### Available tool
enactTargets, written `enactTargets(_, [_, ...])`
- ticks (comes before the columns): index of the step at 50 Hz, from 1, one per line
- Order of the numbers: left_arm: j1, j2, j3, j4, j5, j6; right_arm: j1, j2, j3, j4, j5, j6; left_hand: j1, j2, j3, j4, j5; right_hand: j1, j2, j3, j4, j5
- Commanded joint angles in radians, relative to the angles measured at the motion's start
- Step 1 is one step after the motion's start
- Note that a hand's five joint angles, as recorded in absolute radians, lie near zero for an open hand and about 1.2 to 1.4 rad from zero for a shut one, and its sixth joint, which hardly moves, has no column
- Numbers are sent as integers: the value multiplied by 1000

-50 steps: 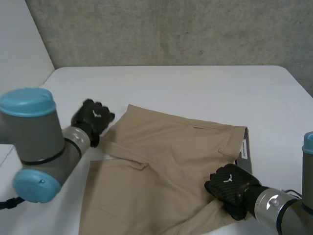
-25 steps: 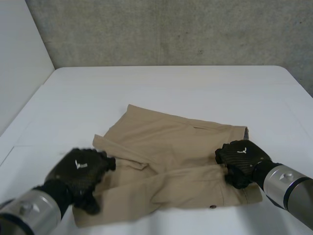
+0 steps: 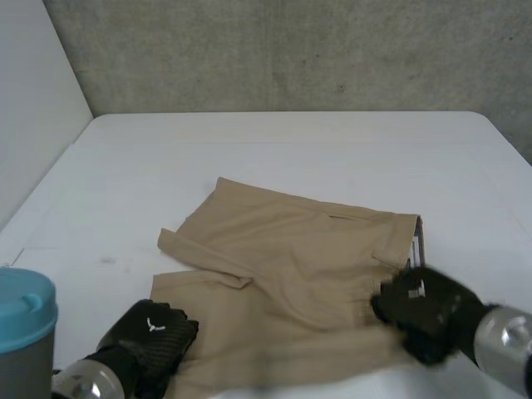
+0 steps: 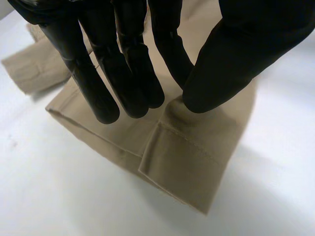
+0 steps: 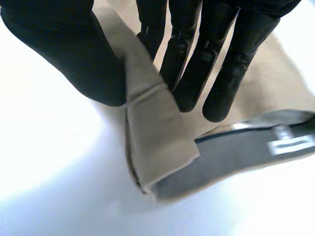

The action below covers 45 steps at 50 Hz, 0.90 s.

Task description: Fold the shorts.

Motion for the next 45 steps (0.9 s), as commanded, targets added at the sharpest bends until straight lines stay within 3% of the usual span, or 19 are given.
enactTargets(1, [-32, 107, 23, -92, 2, 219, -74, -65, 41, 260, -18, -311, 259, 205, 210, 202, 240, 420, 226, 217, 207, 243])
enactTargets(8, [-4, -9, 148, 109, -5, 271, -74, 68, -31, 37, -20, -108, 259, 205, 210, 202, 240, 420, 226, 217, 207, 243])
enactTargets(21, [-7, -469, 613, 503, -5, 287, -8, 243, -242, -329, 187, 76, 259, 205, 210, 202, 240, 420, 226, 217, 207, 243])
enactTargets(32, [-4, -850, 993, 582, -12, 411, 48, 485, -380, -690, 253, 62, 259, 205, 210, 202, 240, 420, 226, 217, 207, 243])
enactTargets(38, [-4, -925, 1056, 605, -13, 406, 82, 579, -427, -699, 262, 65, 259, 205, 210, 202, 240, 420, 226, 217, 207, 243])
enactTargets(40, [-5, -925, 1044, 599, -13, 399, 96, 571, -418, -689, 270, 67, 43, -11, -6, -13, 24, 420, 226, 217, 207, 243])
enactTargets(41, [-10, -916, 1016, 593, -12, 377, 98, 565, -415, -686, 271, 67, -252, -306, -301, -308, -271, 420, 226, 217, 207, 243])
enactTargets(42, [-10, -907, 998, 585, -10, 362, 99, 558, -409, -681, 273, 68, -394, -448, -443, -451, -413, 420, 226, 217, 207, 243])
enactTargets(45, [-2, -794, 924, 538, -6, 273, 96, 504, -369, -673, 256, 71, -630, -684, -679, -687, -649, 420, 226, 217, 207, 243])
